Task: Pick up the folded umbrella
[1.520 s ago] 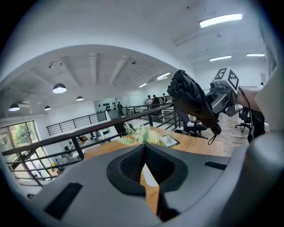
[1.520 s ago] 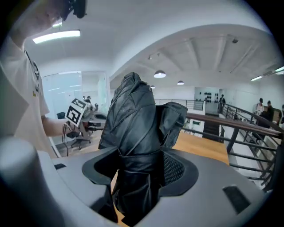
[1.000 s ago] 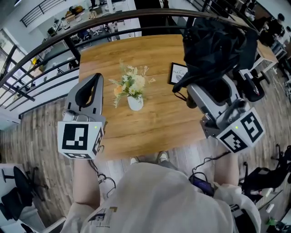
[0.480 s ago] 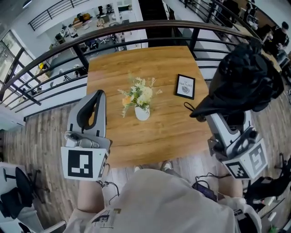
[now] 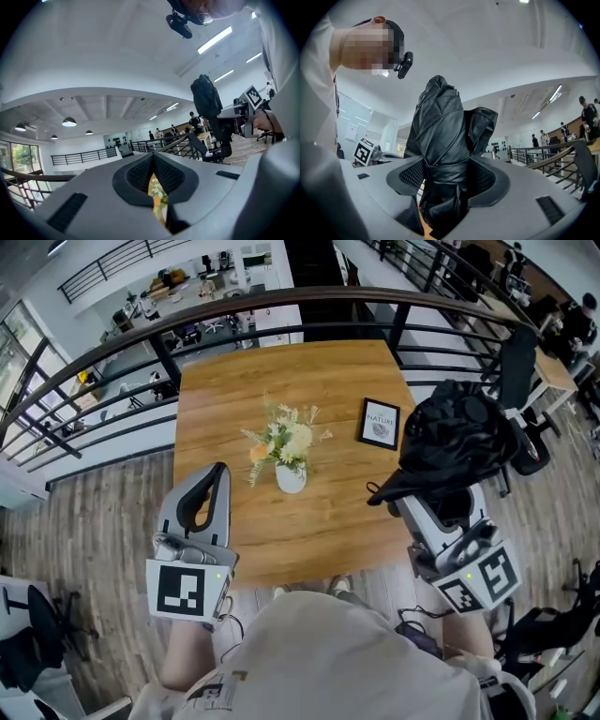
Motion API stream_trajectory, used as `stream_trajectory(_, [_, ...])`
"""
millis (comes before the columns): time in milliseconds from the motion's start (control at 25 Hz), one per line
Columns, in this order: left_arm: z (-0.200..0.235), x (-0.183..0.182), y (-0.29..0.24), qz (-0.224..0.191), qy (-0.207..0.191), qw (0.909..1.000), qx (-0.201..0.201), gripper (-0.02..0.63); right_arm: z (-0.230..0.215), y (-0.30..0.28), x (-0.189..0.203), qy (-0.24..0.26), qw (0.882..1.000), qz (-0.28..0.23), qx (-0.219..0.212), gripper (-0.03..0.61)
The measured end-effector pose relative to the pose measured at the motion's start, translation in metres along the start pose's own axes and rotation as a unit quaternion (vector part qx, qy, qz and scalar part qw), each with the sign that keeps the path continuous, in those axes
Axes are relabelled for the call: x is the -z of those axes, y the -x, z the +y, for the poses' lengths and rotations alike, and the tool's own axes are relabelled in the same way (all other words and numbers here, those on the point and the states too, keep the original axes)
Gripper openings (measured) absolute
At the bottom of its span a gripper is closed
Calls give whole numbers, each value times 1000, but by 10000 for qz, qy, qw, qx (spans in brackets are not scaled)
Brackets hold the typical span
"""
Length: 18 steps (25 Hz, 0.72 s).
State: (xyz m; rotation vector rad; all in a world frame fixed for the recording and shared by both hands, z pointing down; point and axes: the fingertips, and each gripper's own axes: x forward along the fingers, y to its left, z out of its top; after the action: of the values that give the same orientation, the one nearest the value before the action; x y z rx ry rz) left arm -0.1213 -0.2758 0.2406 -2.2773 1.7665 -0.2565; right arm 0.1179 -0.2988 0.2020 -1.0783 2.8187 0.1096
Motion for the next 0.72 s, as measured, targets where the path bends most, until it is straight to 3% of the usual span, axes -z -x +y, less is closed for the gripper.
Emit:
stream_trajectory(320, [-13, 27, 3, 308, 160, 9993, 111, 15, -5, -1, 52, -313, 9982, 494, 92, 296])
stream_trajectory(720, [-16, 38, 2, 402, 198, 9988, 180, 15, -7, -7, 65, -471, 9971, 582, 106, 296])
